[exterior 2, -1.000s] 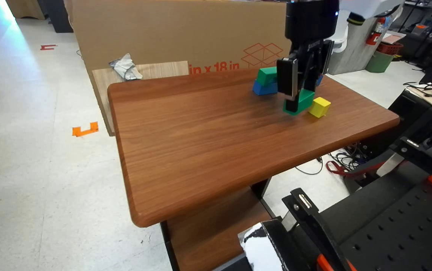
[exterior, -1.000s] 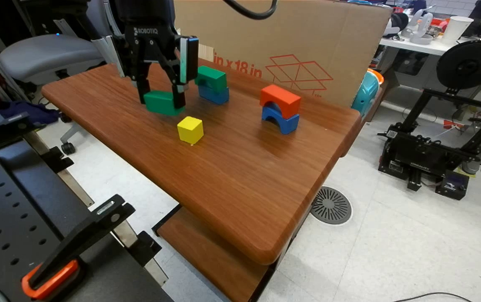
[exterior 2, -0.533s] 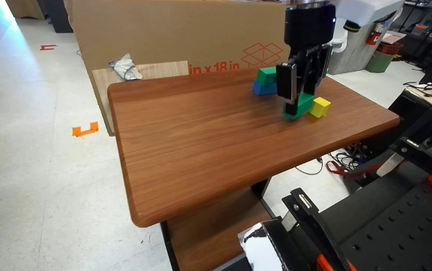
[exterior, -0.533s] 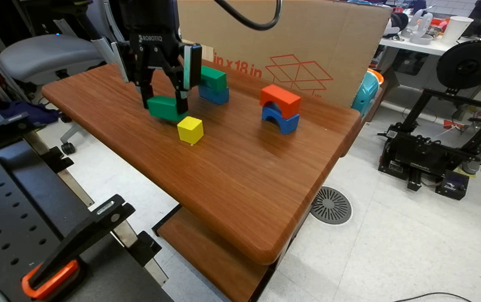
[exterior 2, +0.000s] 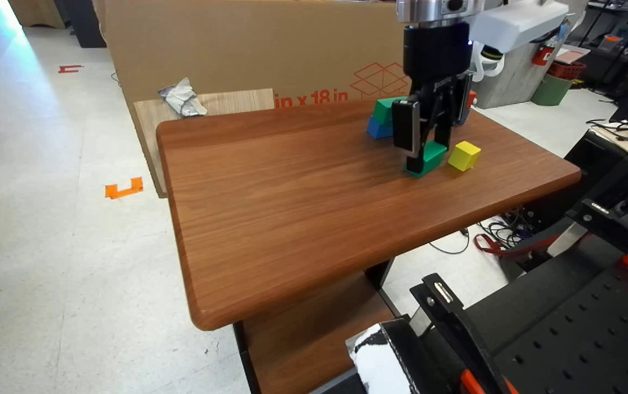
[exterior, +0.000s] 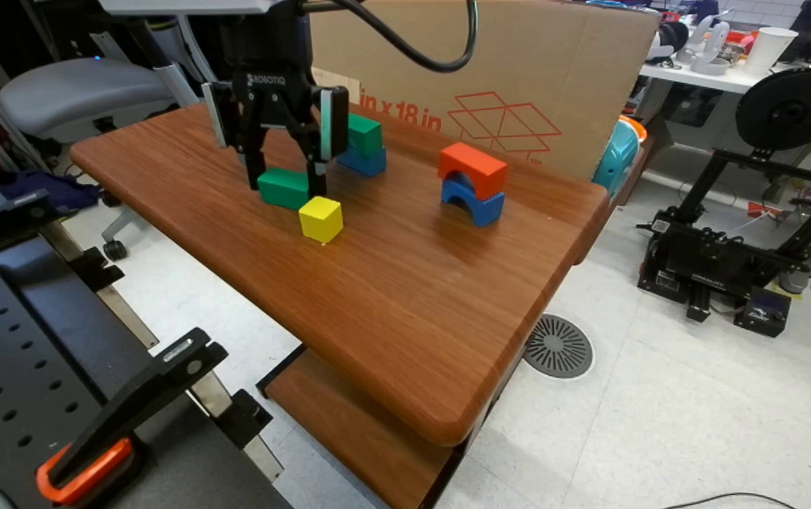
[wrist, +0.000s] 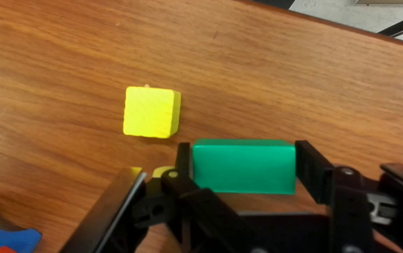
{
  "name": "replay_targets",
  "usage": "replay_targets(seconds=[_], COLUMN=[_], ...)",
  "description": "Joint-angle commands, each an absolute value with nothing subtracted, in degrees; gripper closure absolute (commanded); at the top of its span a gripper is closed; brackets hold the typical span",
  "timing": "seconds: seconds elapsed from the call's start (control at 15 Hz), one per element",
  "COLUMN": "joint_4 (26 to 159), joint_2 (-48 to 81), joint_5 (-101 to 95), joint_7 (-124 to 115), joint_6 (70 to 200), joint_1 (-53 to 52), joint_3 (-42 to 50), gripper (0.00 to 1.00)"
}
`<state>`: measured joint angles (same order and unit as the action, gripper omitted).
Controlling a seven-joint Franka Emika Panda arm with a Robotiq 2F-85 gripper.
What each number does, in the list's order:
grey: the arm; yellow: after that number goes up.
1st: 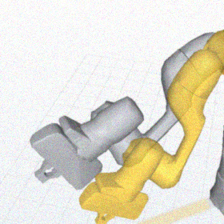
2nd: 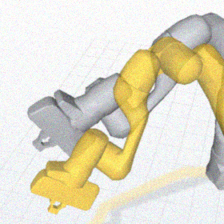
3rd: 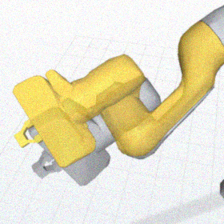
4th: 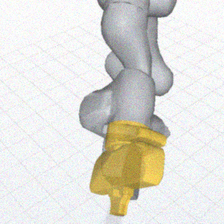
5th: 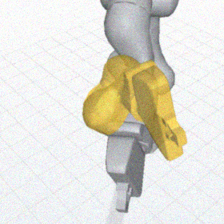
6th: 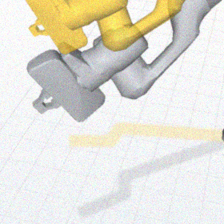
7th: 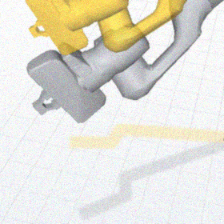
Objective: Put the right green block on the table
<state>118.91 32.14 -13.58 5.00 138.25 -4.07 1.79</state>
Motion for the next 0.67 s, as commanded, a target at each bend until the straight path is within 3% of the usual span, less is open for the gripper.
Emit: replay_targets(seconds=[0.0, 0.6], joint_4=[116.88, 128.69], joint_2=[33.69, 18.68], joint_5=[-14.58, -6.95], joint_7=[2.62, 5.94], joint_6=[136.55, 137.96], joint_1=[-5.01, -0.03], joint_3=[2.21, -0.04], gripper=[0.00, 0.00])
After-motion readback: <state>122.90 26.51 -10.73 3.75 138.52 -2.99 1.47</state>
